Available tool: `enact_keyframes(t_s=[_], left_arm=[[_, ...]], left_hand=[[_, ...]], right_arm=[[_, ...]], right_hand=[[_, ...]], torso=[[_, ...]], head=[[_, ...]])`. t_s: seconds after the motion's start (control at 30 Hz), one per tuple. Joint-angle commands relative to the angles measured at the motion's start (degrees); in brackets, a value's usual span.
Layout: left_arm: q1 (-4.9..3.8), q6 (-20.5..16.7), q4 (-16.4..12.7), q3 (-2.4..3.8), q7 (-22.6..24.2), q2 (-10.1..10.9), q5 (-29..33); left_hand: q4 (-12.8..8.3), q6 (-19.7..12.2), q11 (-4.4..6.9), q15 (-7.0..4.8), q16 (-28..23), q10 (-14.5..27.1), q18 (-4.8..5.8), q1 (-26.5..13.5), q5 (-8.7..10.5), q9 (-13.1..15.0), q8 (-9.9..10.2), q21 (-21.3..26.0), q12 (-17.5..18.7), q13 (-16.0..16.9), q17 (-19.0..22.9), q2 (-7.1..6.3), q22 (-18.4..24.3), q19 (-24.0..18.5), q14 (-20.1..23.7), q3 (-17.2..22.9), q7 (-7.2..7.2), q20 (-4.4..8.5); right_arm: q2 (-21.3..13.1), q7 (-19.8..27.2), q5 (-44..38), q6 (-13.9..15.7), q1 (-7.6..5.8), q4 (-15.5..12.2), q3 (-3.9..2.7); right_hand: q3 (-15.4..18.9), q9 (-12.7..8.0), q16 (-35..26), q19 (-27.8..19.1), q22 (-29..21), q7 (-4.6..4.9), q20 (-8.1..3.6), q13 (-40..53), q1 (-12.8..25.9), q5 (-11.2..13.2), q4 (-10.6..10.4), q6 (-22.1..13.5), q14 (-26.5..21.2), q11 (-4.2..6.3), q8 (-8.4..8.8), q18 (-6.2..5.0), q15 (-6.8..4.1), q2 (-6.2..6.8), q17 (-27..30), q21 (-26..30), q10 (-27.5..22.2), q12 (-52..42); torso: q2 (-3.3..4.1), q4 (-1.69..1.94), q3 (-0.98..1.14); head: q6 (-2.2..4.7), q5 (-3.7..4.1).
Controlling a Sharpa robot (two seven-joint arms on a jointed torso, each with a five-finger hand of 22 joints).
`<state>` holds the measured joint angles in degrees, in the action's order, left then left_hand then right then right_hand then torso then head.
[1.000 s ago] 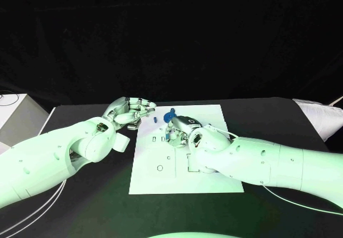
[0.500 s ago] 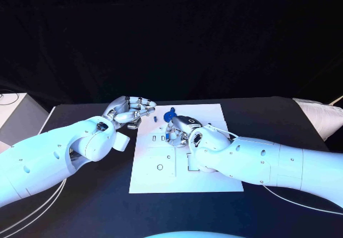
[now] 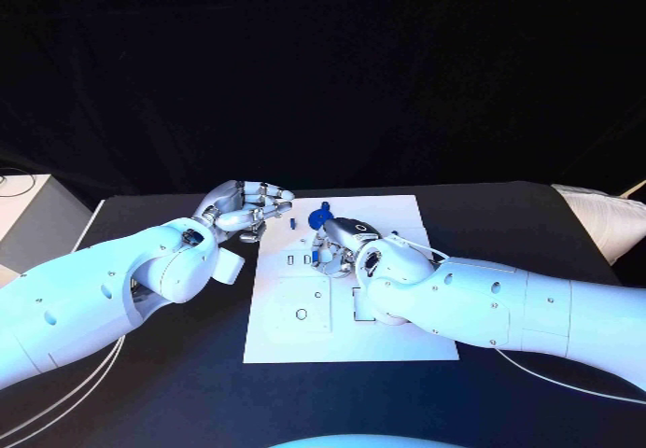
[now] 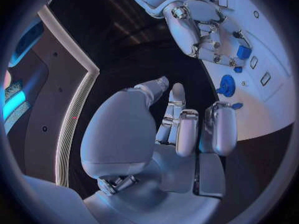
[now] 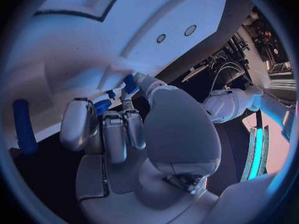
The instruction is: Assemble the parts on the task board
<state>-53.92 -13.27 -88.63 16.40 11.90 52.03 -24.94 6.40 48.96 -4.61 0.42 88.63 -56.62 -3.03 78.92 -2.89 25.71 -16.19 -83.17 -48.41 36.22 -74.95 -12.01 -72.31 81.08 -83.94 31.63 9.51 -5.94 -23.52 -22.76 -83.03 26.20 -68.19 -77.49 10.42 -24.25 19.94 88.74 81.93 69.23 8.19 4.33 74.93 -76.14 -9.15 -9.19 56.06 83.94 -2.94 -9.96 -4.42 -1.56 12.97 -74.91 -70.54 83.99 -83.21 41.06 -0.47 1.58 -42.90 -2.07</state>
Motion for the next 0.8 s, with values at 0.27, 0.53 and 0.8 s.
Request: enact_keyframes(t_s=[0.27,0.53,0.8], left_arm=[[-0.04,0.86,-0.06,0.03,-0.03,-0.01,0.3],[-0.03,1.01,0.24,0.03,-2.66,-0.28,-1.72],[-0.09,0.72,2.68,0.04,-13.68,-1.44,-6.75]], left_hand=[[0.06,-0.42,0.11,0.11,-0.25,-0.05,-0.65,-0.52,0.09,0.19,-0.52,0.4,0.41,-0.56,-13.23,-0.05,0.05,-0.38,-5.14,0.53,-0.05,-0.03],[0.21,0.47,0.36,-0.12,0.9,-7.98,-0.43,-2.23,0.12,0.86,-2.01,-0.02,-12.76,11.67,-14.51,-0.82,-0.98,0.23,-5.8,-1.67,-0.55,0.14],[5.24,2.97,1.75,-1.23,1.37,-19.85,0.15,-7.57,0.08,5.03,-8.96,-1.38,-30.77,33.74,-15.05,0.08,-3.97,2.05,-6.06,-8.24,-2.26,1.07]], right_arm=[[-0.23,1.08,-0.63,2.62,0.04,-0.35,0.01],[-1.2,2.82,-0.41,6.67,0.02,-1.68,0.0],[-3.99,13.61,8.44,8.47,-1.84,-2.69,-0.31]], right_hand=[[3.08,-0.62,-0.51,-0.84,-1.86,0.77,0.9,4.44,0.94,3.56,-0.61,-3.58,5.07,-1.1,1.56,-0.8,1.13,0.7,-10.64,2.52,-3.0,3.36],[11.92,-0.97,-0.69,-0.89,-2.33,1.41,1.42,3.62,-2.15,2.67,-3.38,-5.79,4.99,-1.7,2.49,-0.95,1.65,-0.93,-10.32,3.62,-3.76,3.92],[14.52,-0.67,-0.82,-1.02,-2.71,1.3,1.44,4.31,-4.87,0.26,-5.36,-5.51,4.93,-1.63,1.8,-1.07,1.62,-1.95,-10.06,4.4,-3.17,3.06]], torso=[[0.03,0.01,0.04],[-0.06,0.1,0.04],[-0.48,-0.04,-0.08]], head=[[0.05,-0.06],[0.16,-0.18],[0.39,-0.24]])
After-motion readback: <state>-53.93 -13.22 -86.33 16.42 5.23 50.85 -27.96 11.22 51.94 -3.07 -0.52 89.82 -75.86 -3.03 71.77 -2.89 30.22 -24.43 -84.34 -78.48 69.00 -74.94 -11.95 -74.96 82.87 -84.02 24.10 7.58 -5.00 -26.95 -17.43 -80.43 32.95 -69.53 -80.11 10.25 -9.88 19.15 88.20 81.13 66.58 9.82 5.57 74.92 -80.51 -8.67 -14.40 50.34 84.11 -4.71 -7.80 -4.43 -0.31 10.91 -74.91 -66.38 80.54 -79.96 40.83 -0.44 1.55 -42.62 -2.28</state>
